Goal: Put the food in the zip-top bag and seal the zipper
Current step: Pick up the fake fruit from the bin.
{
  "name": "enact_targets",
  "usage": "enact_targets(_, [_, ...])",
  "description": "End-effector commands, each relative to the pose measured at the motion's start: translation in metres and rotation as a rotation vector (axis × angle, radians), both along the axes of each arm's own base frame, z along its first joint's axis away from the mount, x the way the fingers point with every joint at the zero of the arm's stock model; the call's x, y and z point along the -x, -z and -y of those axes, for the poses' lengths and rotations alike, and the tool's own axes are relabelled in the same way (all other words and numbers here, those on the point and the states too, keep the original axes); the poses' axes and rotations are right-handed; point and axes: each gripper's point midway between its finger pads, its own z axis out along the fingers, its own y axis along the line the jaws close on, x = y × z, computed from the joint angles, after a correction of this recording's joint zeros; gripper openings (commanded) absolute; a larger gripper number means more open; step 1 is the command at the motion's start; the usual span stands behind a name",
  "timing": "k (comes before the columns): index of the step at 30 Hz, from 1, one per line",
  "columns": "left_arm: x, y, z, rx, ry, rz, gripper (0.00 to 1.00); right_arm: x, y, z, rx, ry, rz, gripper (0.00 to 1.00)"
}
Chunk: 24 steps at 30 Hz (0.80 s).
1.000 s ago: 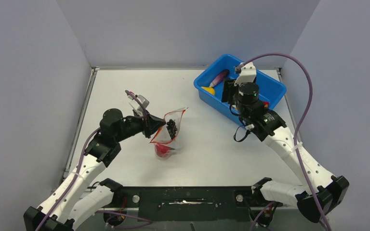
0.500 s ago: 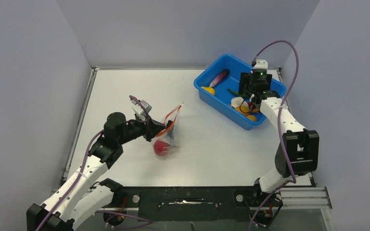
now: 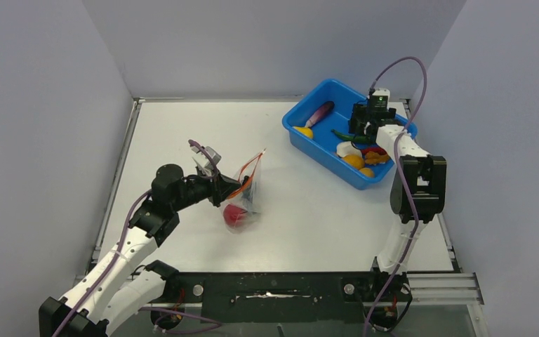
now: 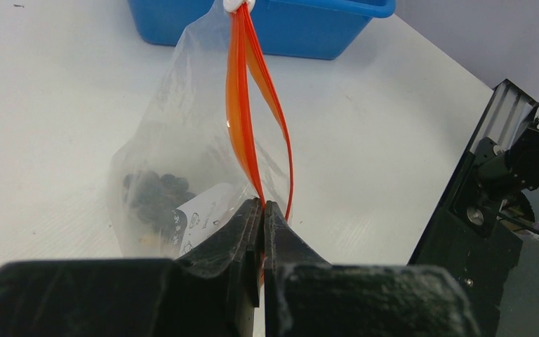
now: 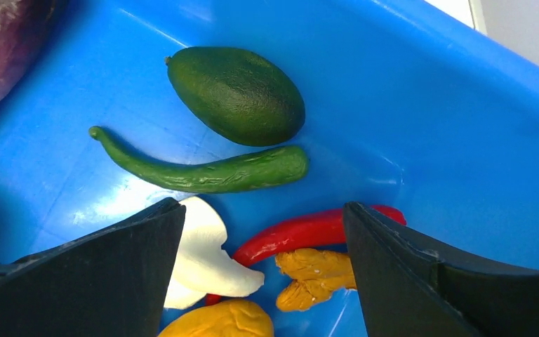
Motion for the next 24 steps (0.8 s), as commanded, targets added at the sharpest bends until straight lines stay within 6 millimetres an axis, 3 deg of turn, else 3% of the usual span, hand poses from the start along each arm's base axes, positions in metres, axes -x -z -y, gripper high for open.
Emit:
enact_targets(1, [-0.005, -0.011, -0.002, 0.01, -0.01, 0.056, 0.0, -0.026, -0.015, 0.001, -0.006, -0.003, 0.078, 0.86])
enact_targets(6, [-0.005, -0.01, -0.002, 0.008, -0.01, 0.053, 0.0, -0.047, -0.006, 0.001, 0.069, -0.081, 0.09, 0.95])
enact_targets(12, [-0.006, -0.008, -0.002, 0.006, -0.013, 0.046, 0.0, -0.064, -0.005, -0.006, 0.169, -0.201, 0.089, 0.95])
enact_targets(24, [-0.008, -0.005, -0.002, 0.002, -0.014, 0.035, 0.0, -0.084, 0.028, -0.008, 0.269, -0.317, 0.007, 0.94])
